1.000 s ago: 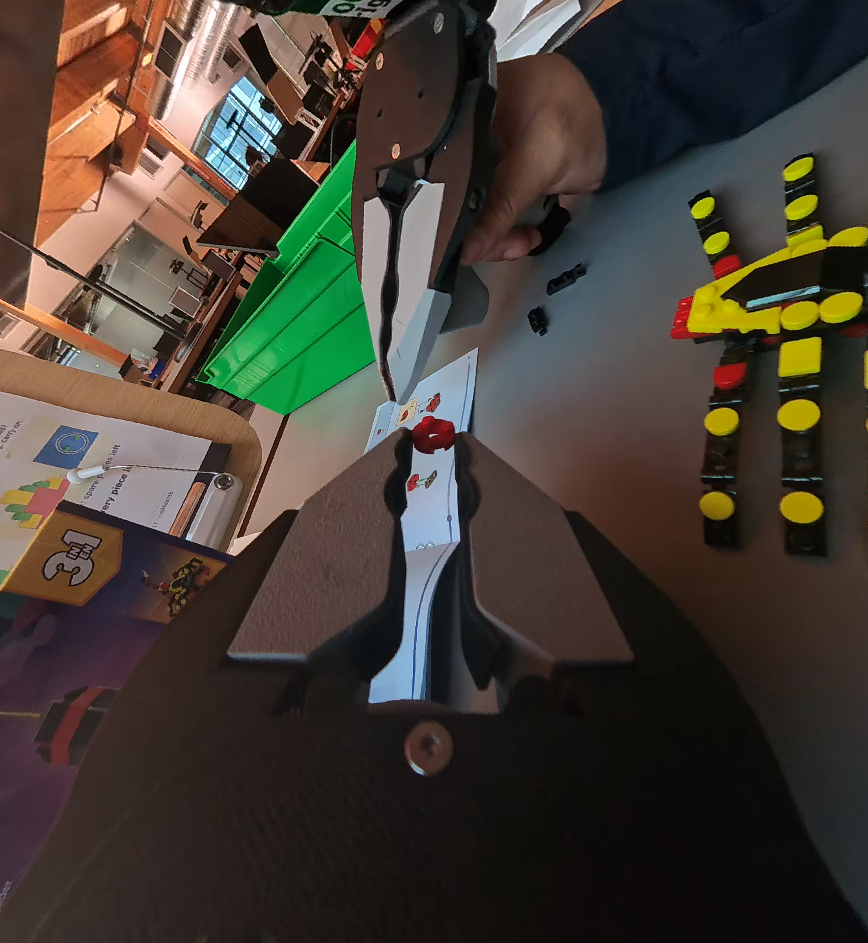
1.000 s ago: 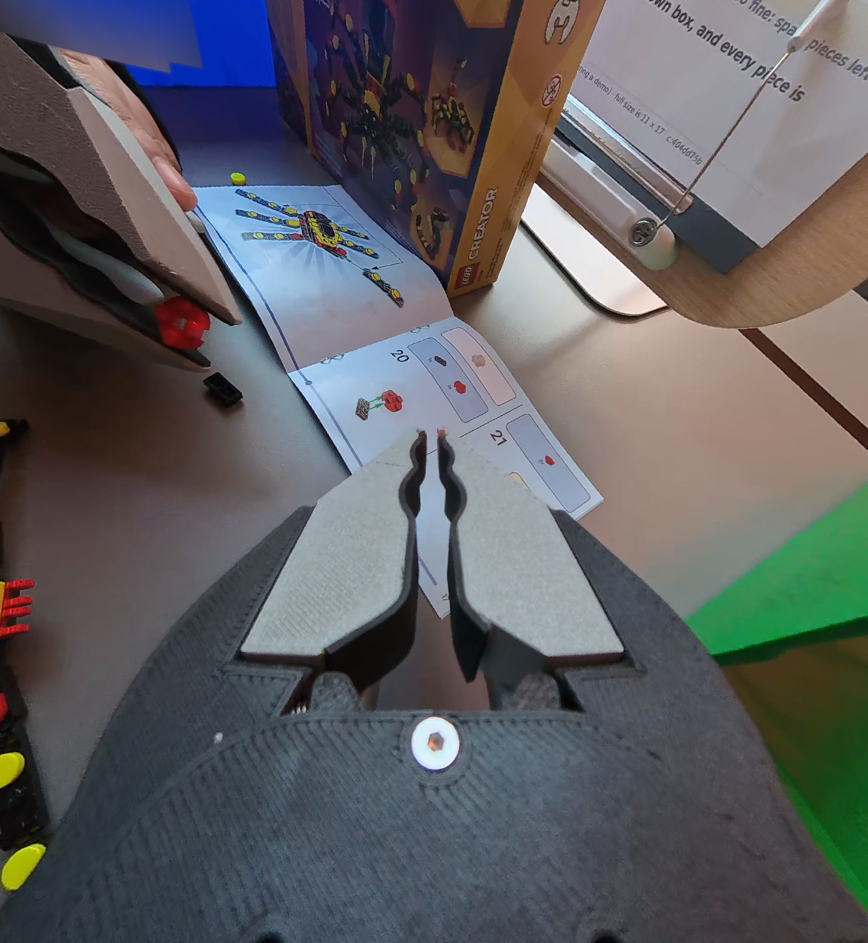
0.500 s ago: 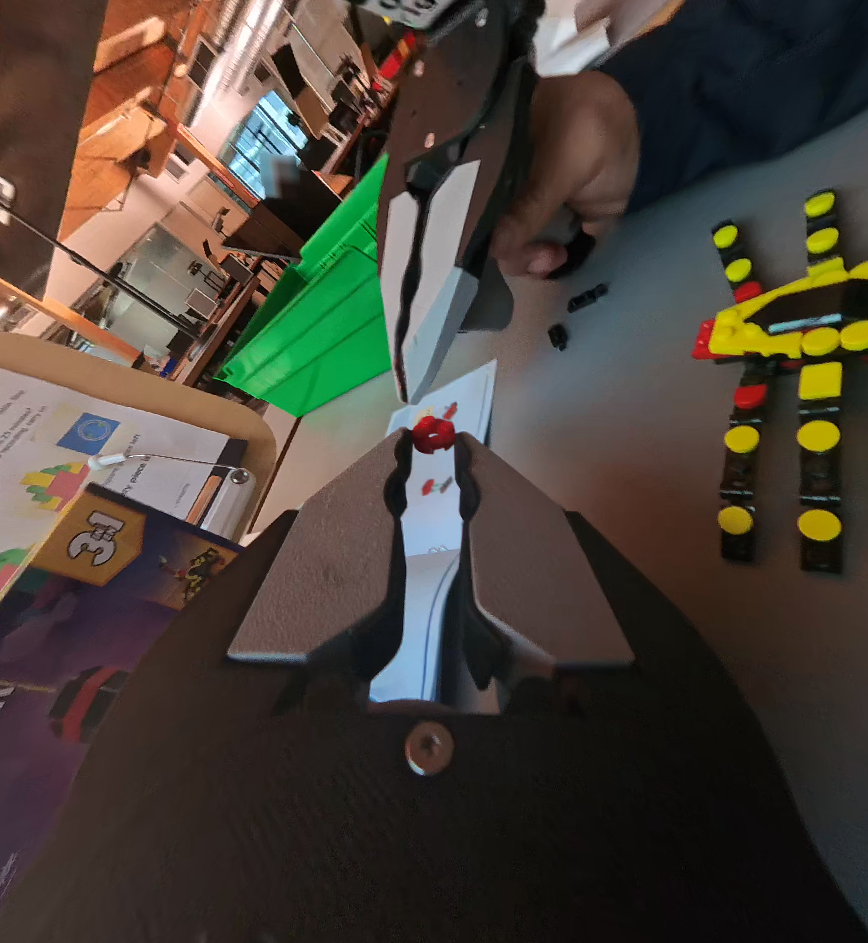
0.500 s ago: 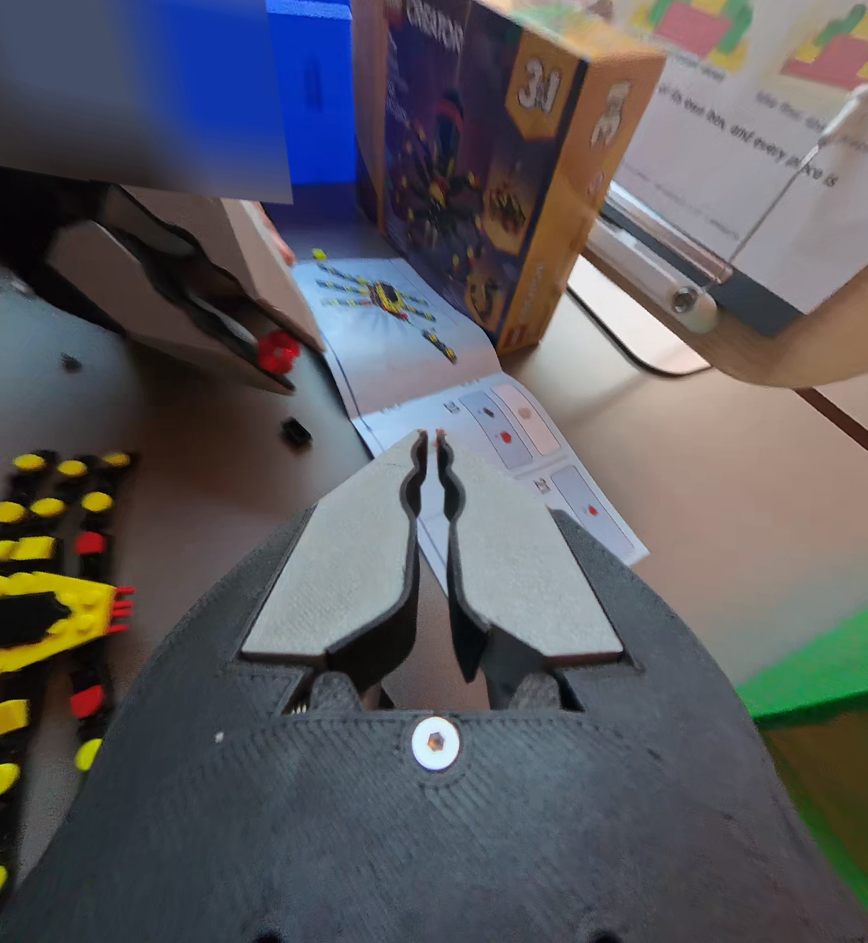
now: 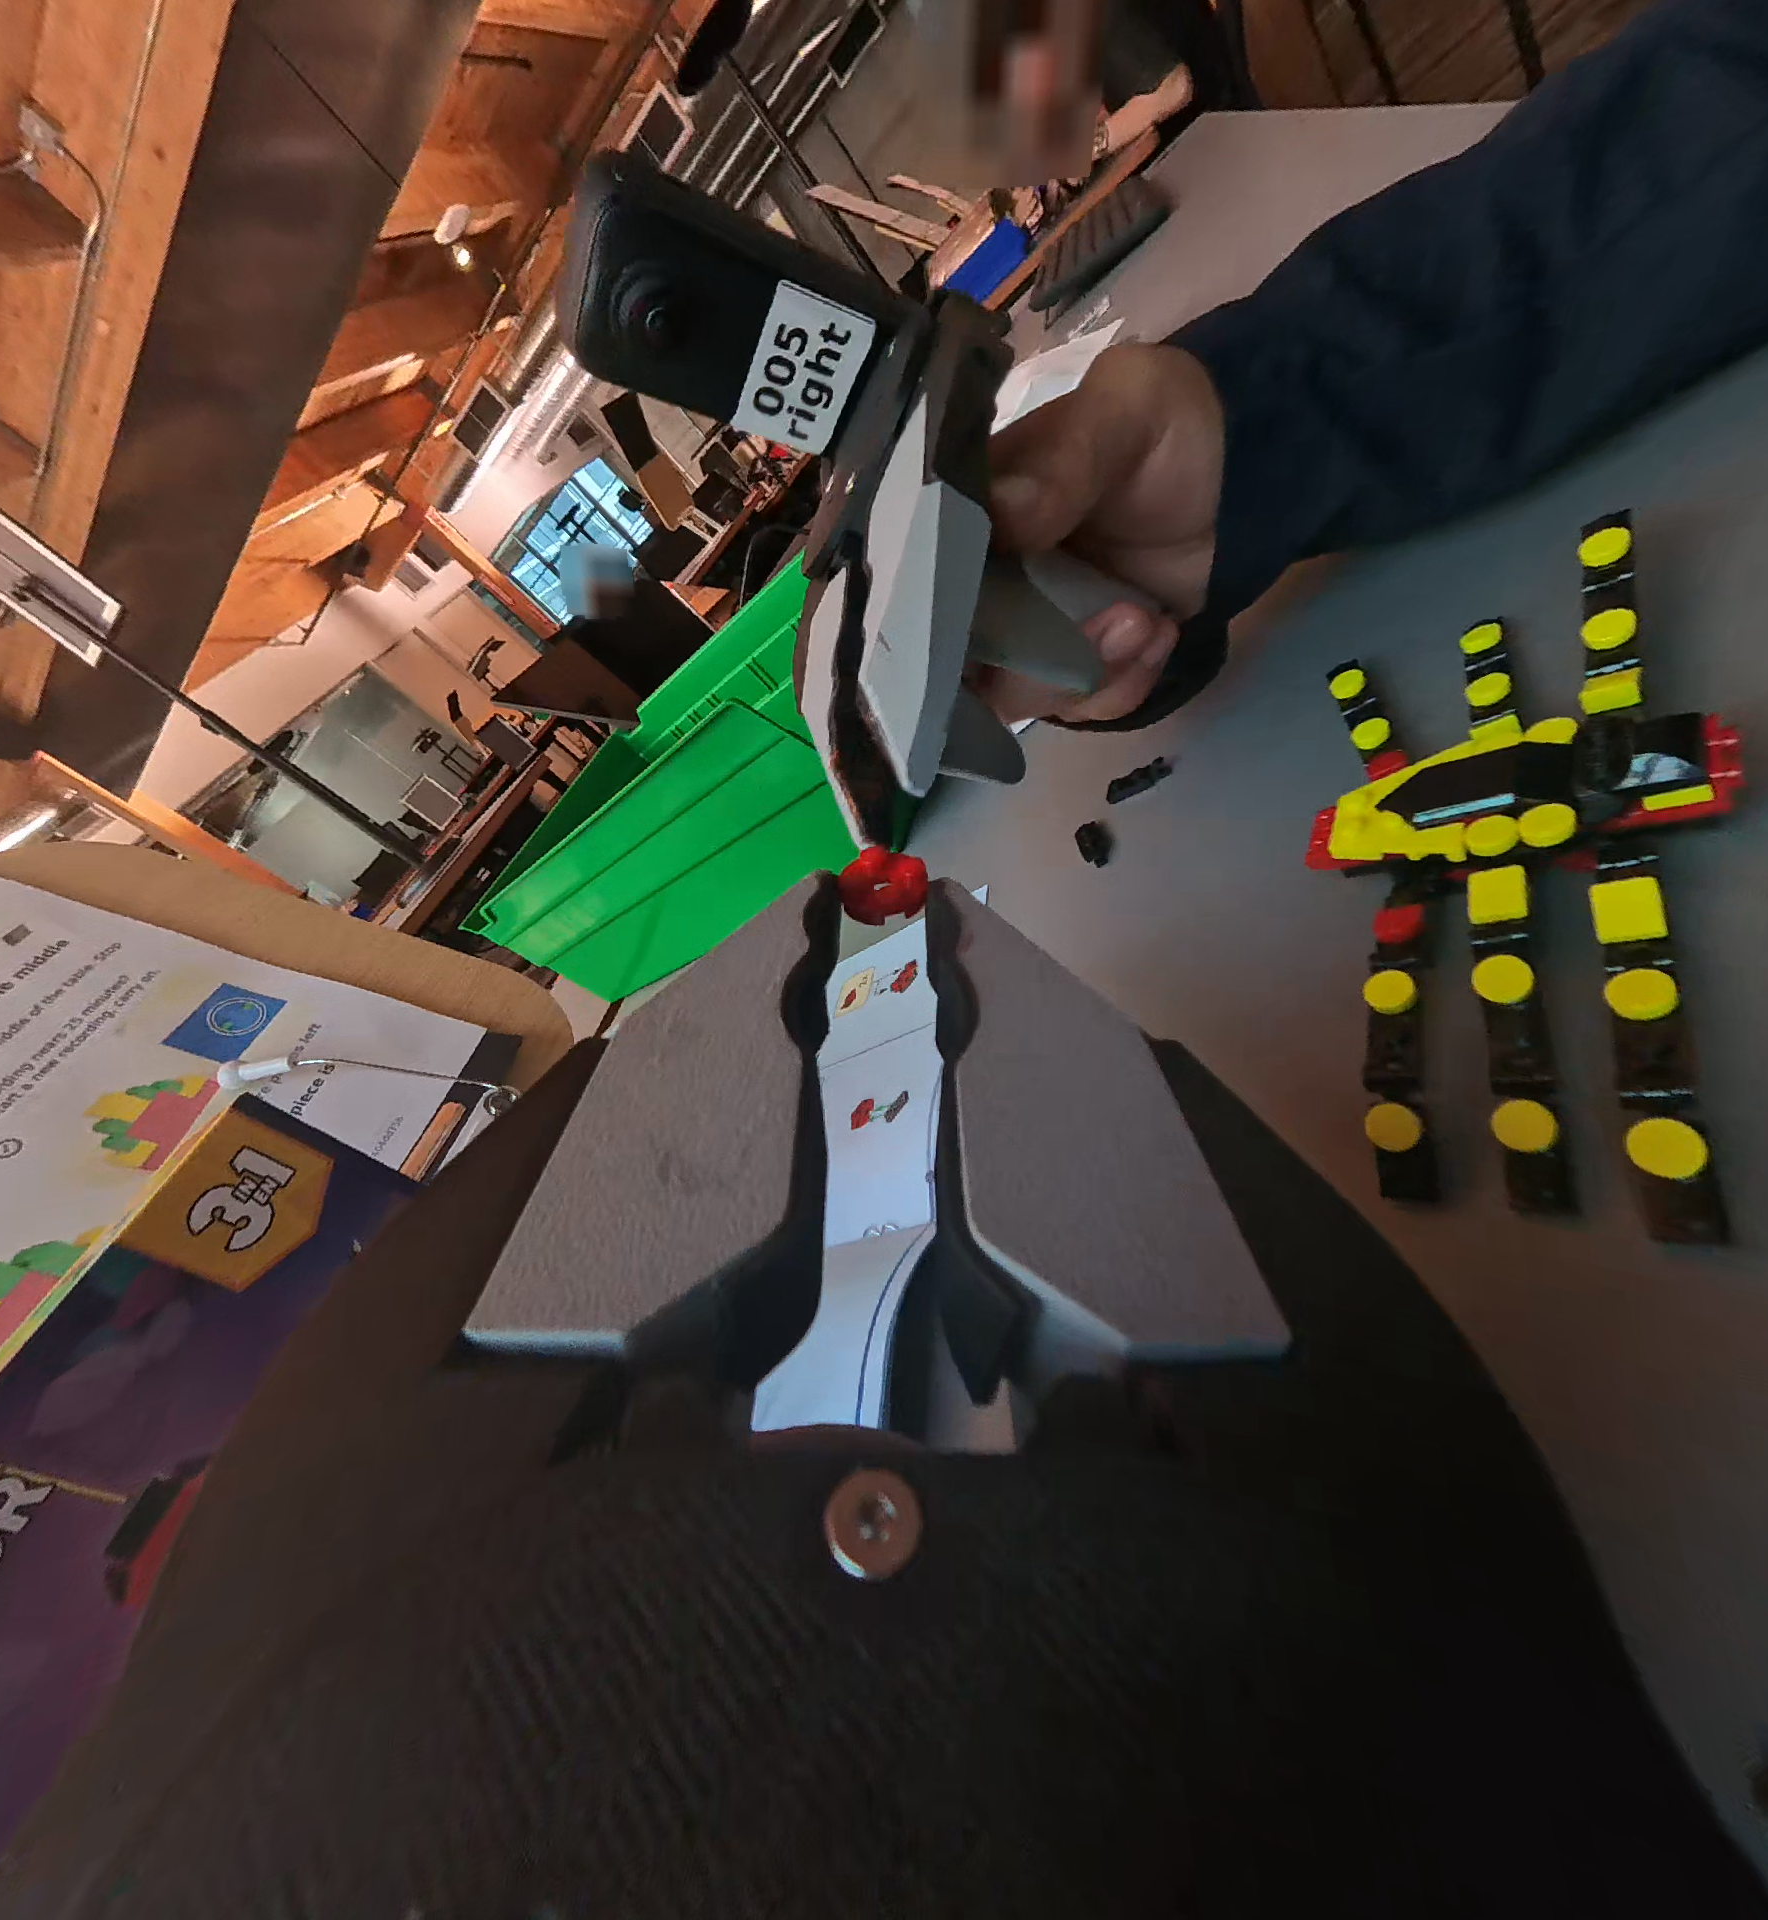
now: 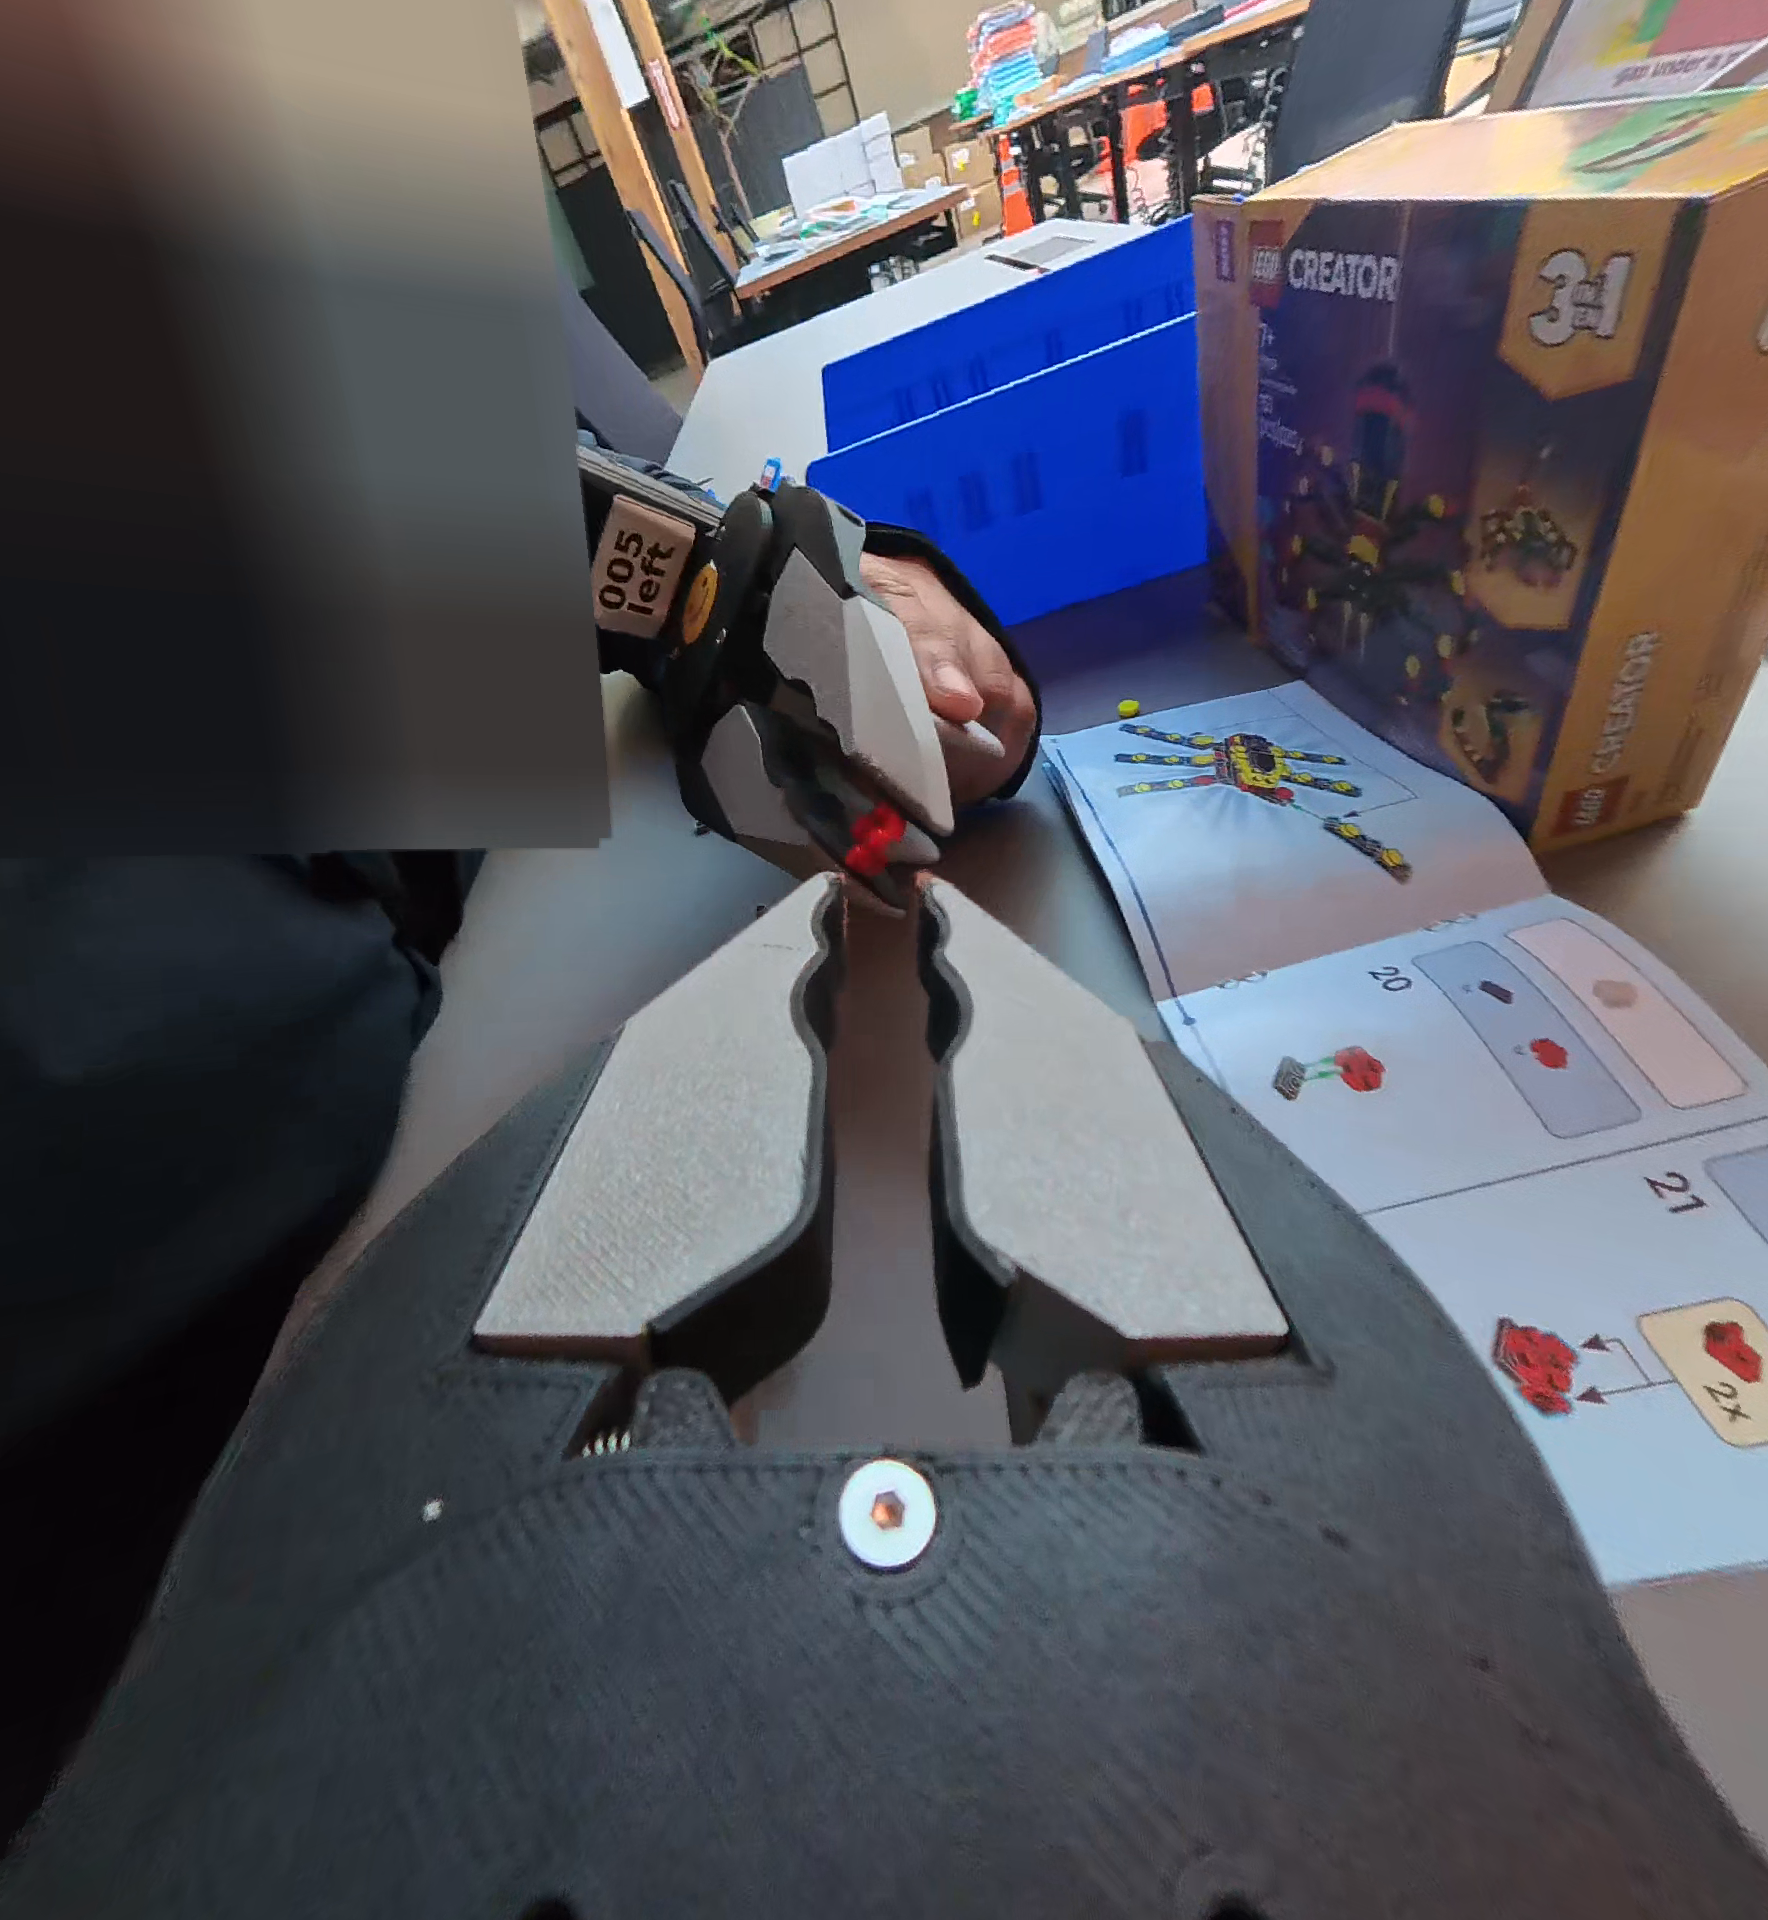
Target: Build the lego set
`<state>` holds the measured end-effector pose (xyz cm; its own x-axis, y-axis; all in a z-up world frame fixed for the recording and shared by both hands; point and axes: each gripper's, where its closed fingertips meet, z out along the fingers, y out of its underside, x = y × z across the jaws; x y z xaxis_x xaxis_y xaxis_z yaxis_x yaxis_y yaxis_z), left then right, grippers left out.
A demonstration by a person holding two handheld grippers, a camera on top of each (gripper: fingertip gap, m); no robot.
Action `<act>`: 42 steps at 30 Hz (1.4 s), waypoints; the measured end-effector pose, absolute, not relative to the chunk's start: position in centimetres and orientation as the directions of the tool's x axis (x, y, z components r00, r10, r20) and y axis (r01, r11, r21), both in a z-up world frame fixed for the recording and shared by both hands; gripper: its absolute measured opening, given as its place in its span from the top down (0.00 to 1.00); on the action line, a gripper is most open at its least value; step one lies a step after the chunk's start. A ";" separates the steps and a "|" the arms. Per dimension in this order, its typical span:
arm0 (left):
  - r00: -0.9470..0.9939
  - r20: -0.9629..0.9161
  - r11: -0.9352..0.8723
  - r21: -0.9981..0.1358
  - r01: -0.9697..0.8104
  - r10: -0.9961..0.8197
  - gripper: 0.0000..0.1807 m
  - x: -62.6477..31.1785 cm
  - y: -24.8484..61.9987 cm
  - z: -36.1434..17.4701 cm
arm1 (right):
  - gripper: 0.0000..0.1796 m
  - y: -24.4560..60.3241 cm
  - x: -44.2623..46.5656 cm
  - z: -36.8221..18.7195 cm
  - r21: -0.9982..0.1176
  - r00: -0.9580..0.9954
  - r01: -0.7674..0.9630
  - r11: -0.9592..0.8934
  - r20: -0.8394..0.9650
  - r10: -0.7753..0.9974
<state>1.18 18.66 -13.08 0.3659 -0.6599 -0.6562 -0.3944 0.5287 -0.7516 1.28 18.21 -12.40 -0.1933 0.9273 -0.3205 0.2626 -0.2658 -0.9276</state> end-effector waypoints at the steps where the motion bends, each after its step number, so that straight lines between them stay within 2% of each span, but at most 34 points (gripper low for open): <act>1: 0.366 -0.657 0.529 -0.751 -0.395 -0.659 0.93 1.2 18.7 -13.1 | 0.95 18.3 1.1 -12.6 -0.921 -0.176 0.273 -0.279 -0.333 0.926; 8: 0.357 -0.651 0.528 -0.756 -0.386 -0.670 0.93 1.3 18.5 -13.2 | 0.94 17.3 0.1 -13.9 -0.883 -0.194 0.336 -0.327 -0.405 0.894; 14: 0.362 -0.645 0.507 -0.759 -0.408 -0.674 0.92 1.2 18.9 -13.6 | 0.95 17.9 0.1 -13.8 -0.868 -0.188 0.318 -0.382 -0.452 0.872; 19: 0.365 -0.643 0.502 -0.760 -0.413 -0.674 0.93 1.1 19.1 -13.6 | 1.00 18.5 0.3 -12.9 -0.858 -0.193 0.264 -0.439 -0.494 0.848; 29: 0.366 -0.659 0.485 -0.742 -0.463 -0.658 0.92 1.0 19.6 -14.2 | 1.00 19.0 0.2 -13.2 -0.832 -0.166 0.265 -0.488 -0.538 0.827; 36: 0.374 -0.659 0.466 -0.738 -0.489 -0.652 0.92 0.8 20.1 -14.4 | 1.00 19.1 0.2 -13.8 -0.836 -0.133 0.293 -0.463 -0.516 0.846; 42: 0.391 -0.643 0.453 -0.754 -0.476 -0.659 0.92 0.7 20.3 -14.1 | 1.00 19.4 0.4 -13.1 -0.871 -0.131 0.252 -0.422 -0.462 0.877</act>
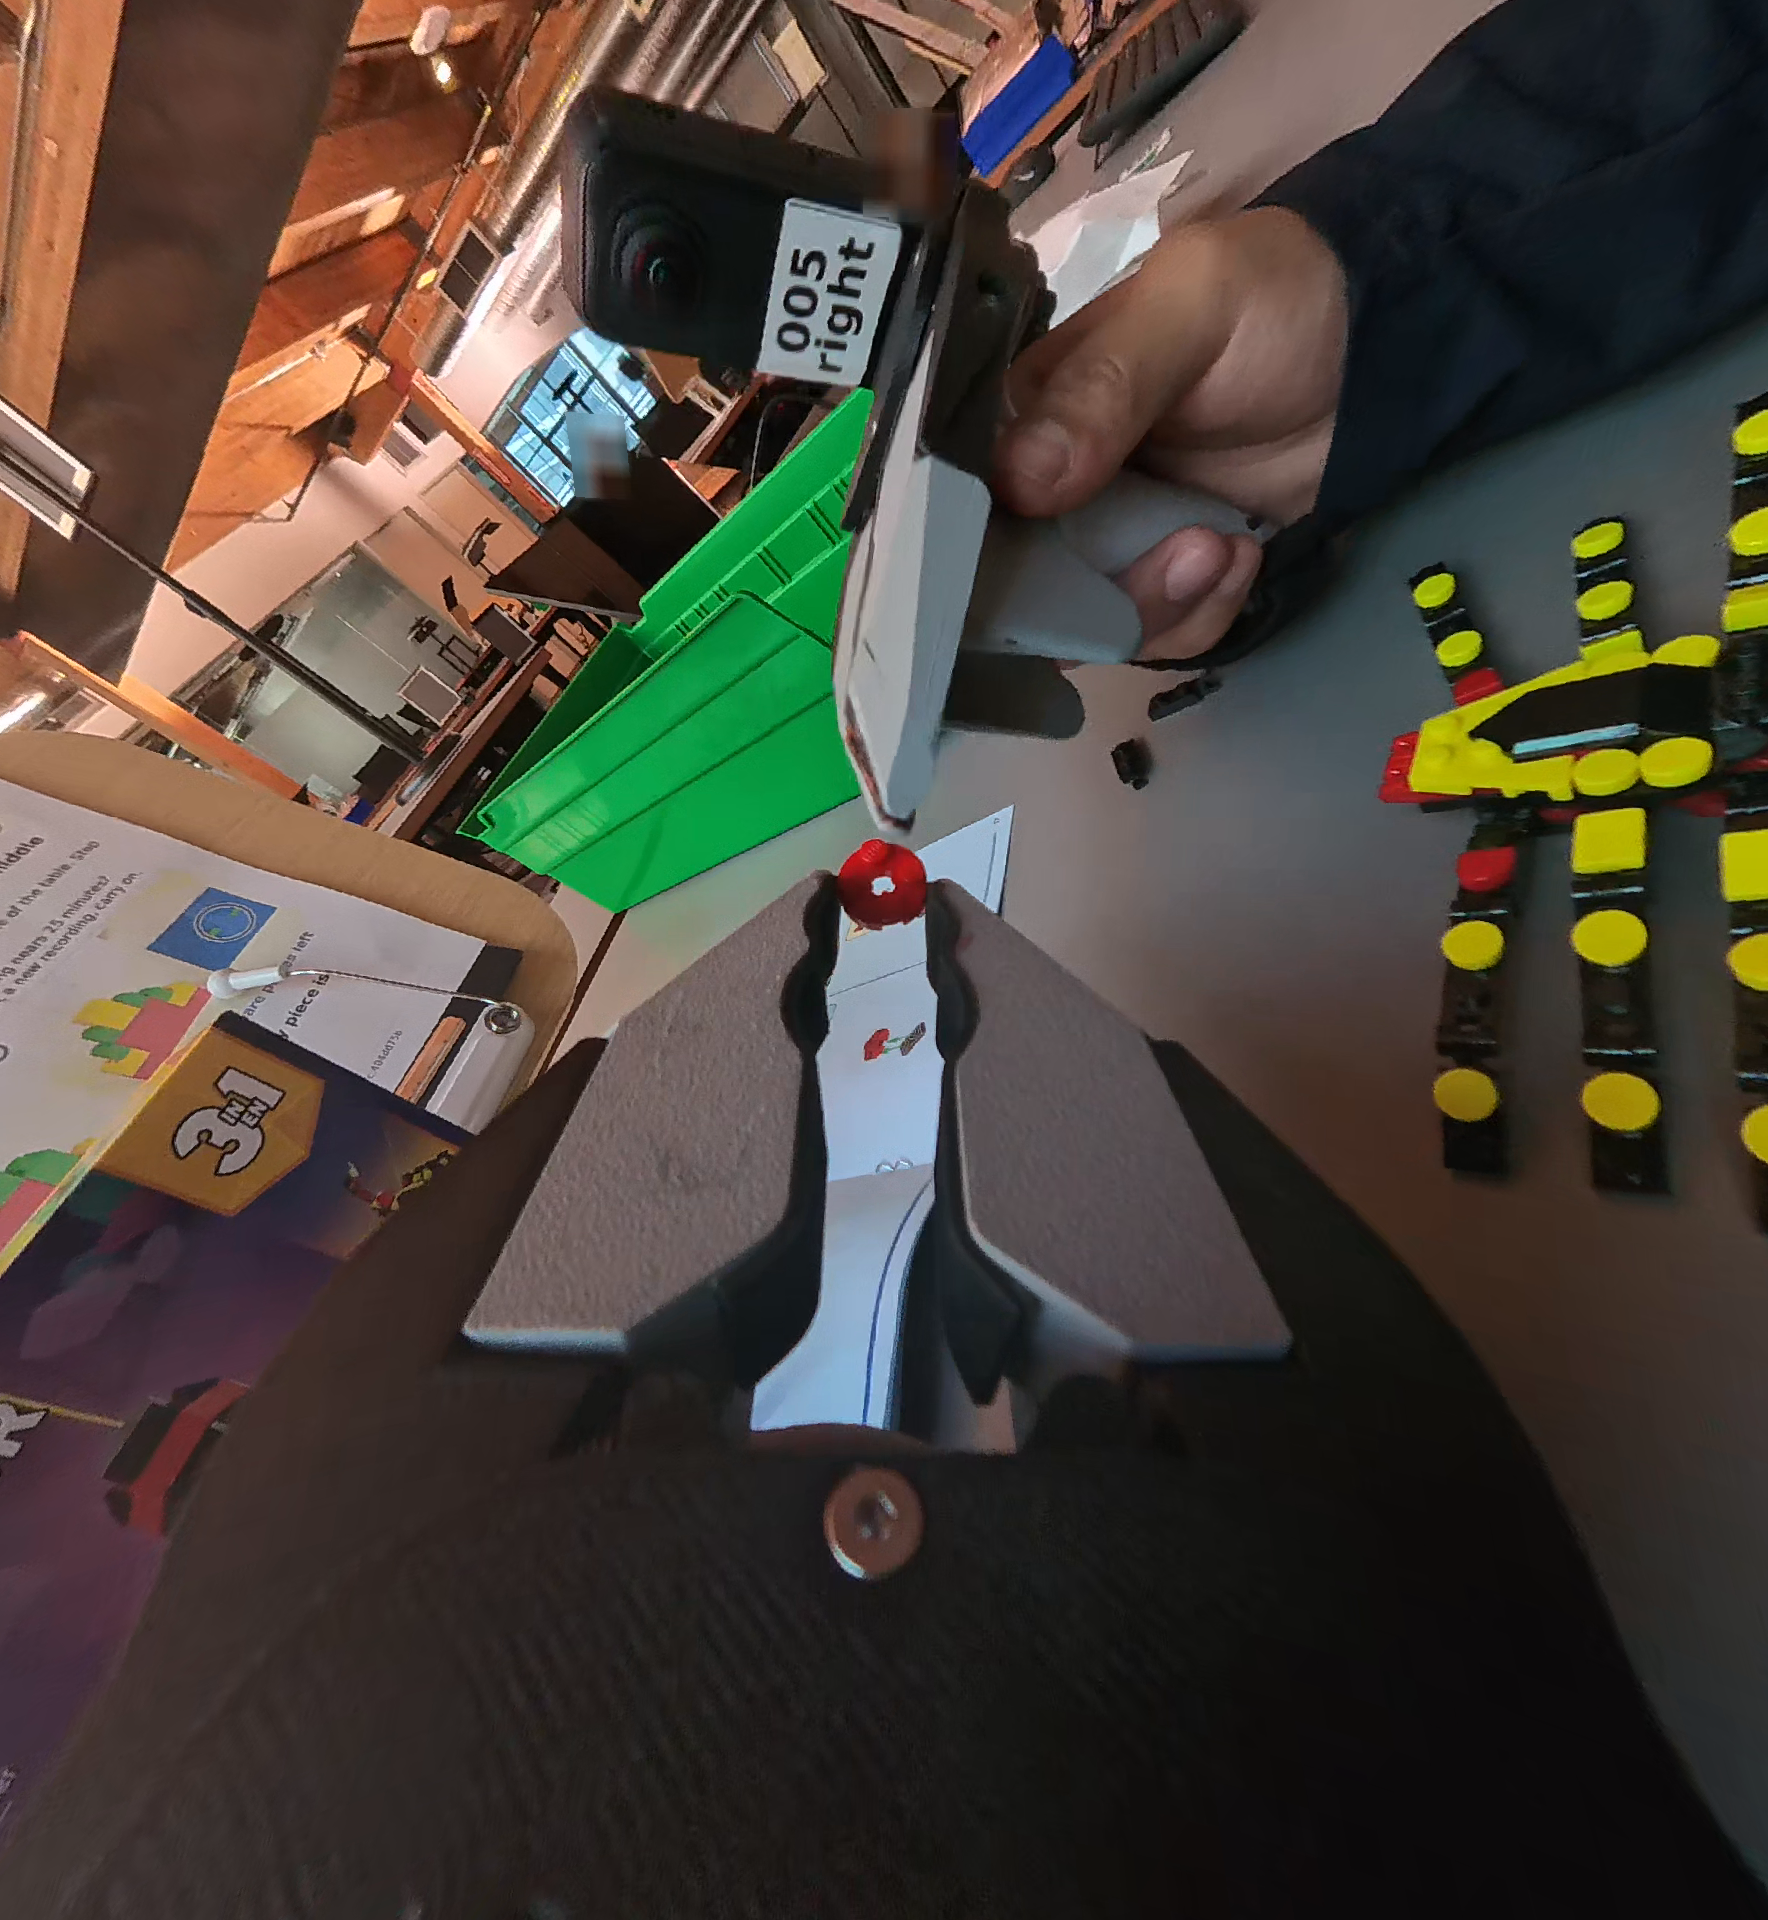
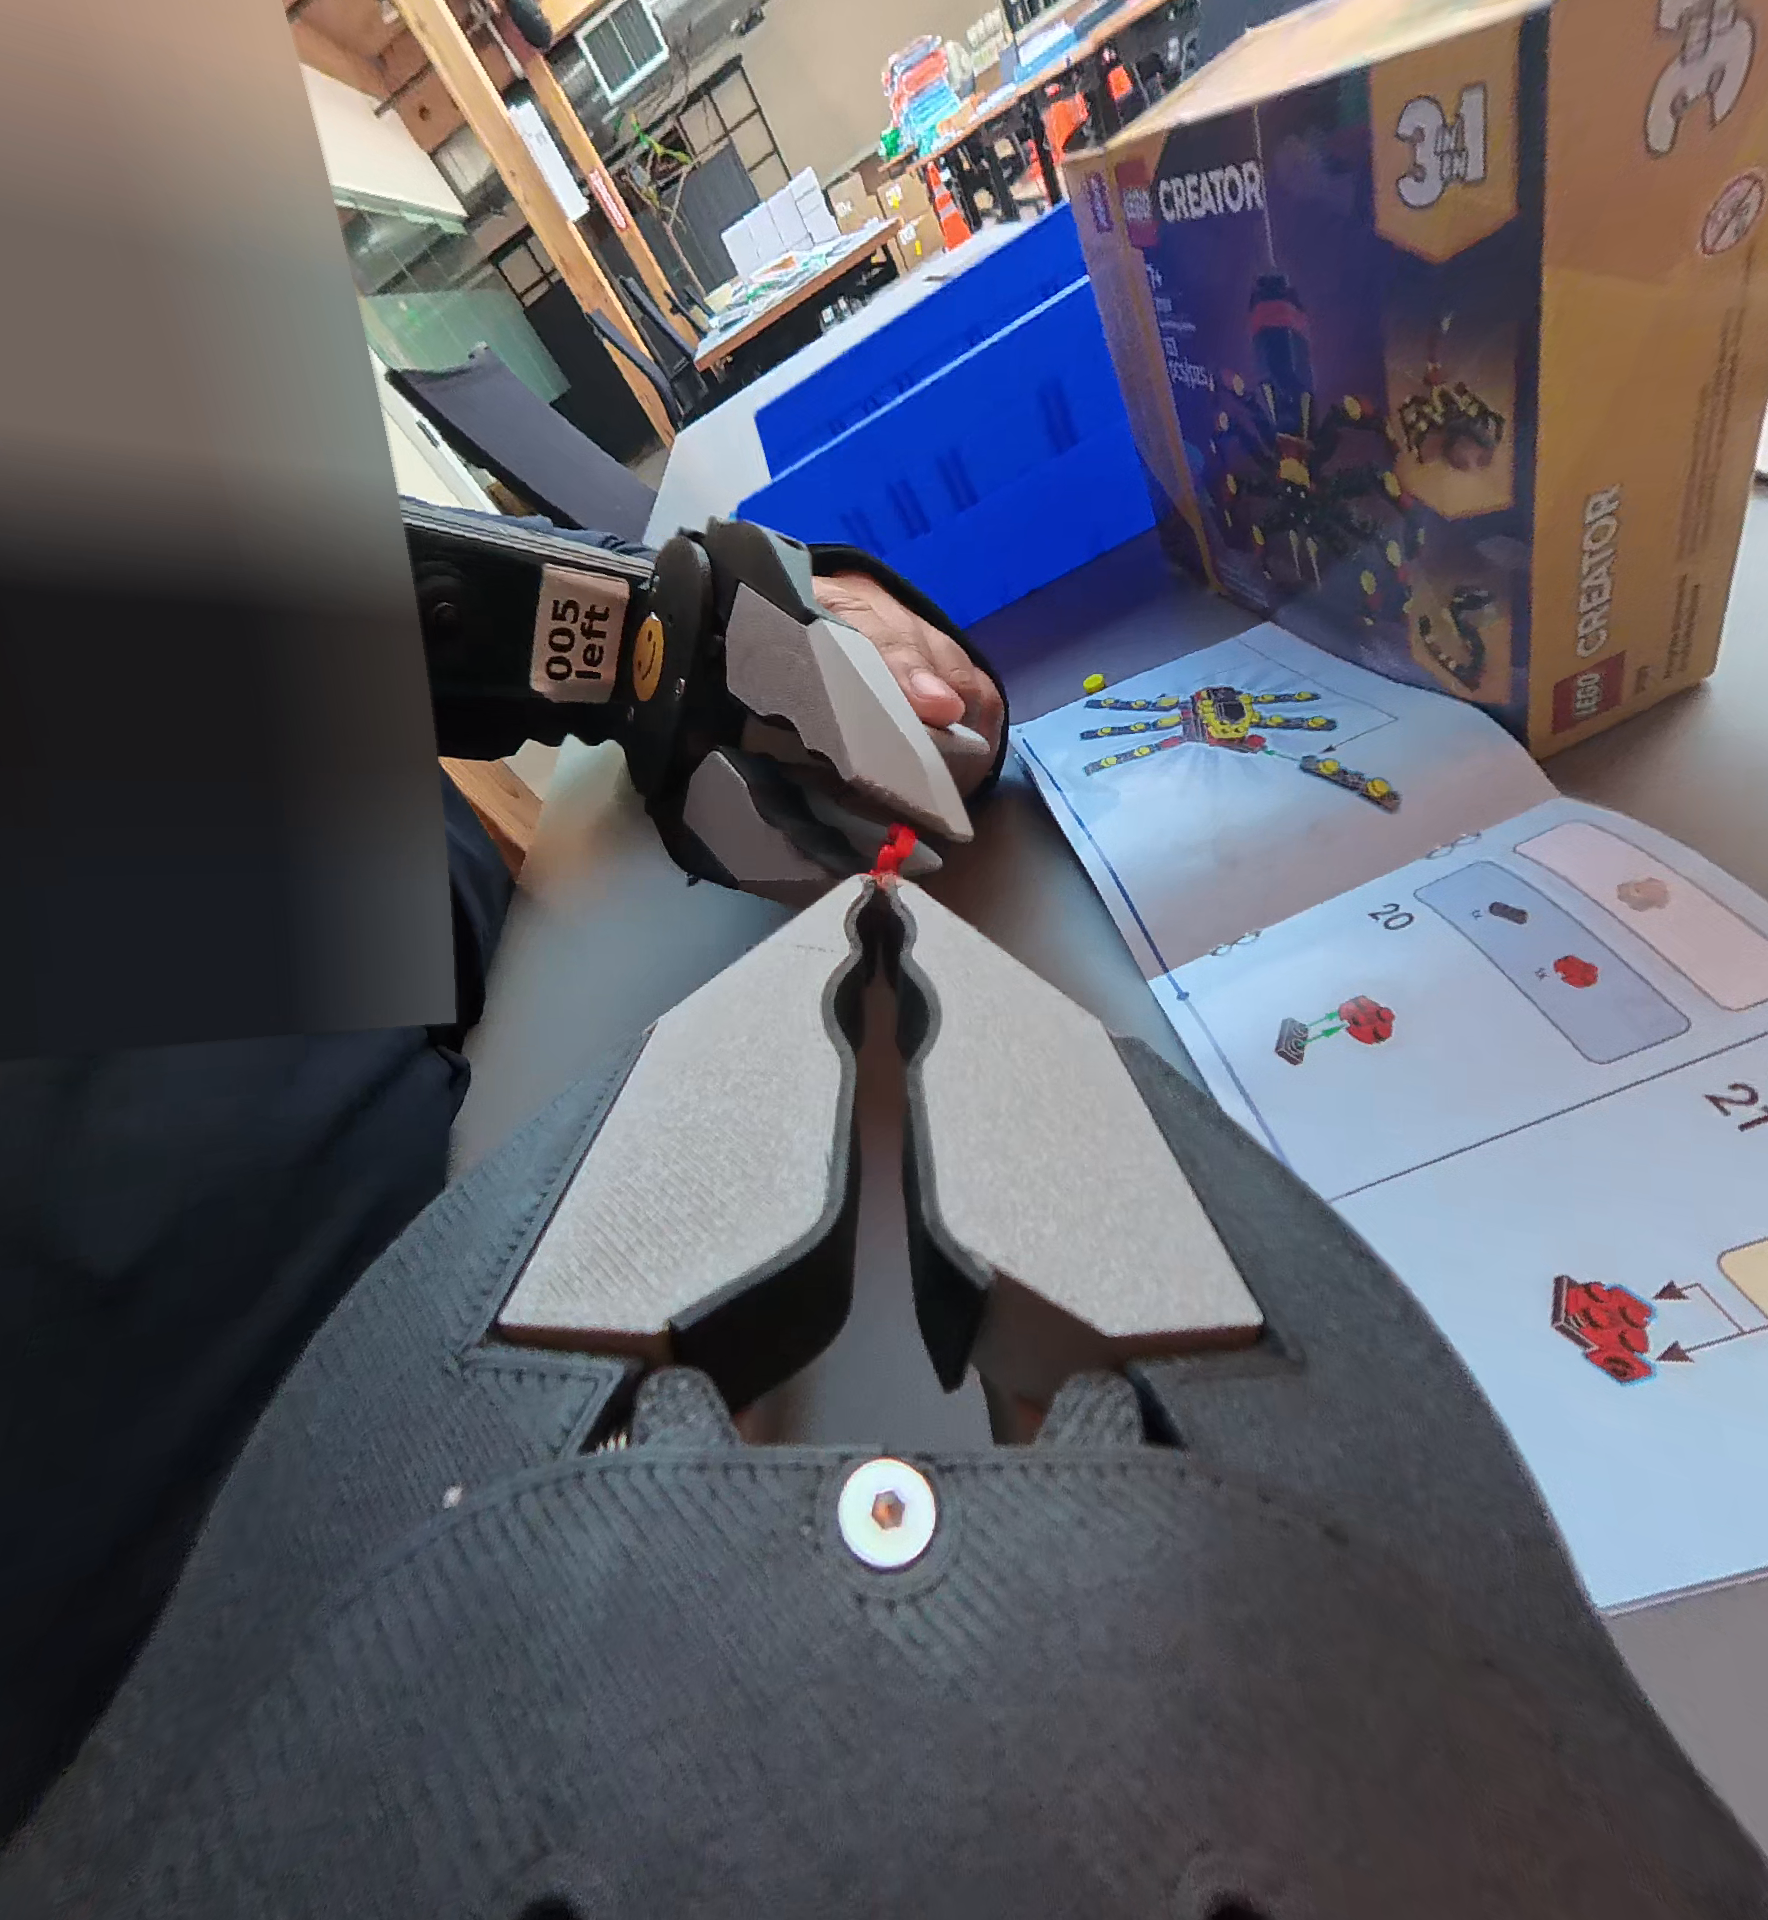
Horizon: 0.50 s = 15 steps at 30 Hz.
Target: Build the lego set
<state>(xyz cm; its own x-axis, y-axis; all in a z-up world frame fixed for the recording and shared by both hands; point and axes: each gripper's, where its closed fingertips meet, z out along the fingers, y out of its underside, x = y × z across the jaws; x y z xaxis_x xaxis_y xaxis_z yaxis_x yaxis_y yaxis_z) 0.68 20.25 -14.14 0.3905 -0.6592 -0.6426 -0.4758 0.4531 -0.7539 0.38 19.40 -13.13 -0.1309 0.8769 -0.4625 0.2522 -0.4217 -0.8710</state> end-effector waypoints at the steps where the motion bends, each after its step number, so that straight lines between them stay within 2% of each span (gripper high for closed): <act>1: 0.389 -0.645 0.455 -0.752 -0.477 -0.658 0.93 0.7 20.2 -14.2 | 1.00 19.5 0.4 -12.9 -0.875 -0.128 0.242 -0.419 -0.457 0.880; 5: 0.391 -0.647 0.455 -0.750 -0.480 -0.655 0.92 0.7 20.3 -14.2 | 0.96 19.7 0.3 -13.0 -0.878 -0.109 0.236 -0.417 -0.450 0.886; 15: 0.383 -0.653 0.462 -0.744 -0.482 -0.653 0.92 0.9 20.2 -14.2 | 0.99 19.3 -0.5 -13.5 -0.846 -0.124 0.253 -0.470 -0.510 0.851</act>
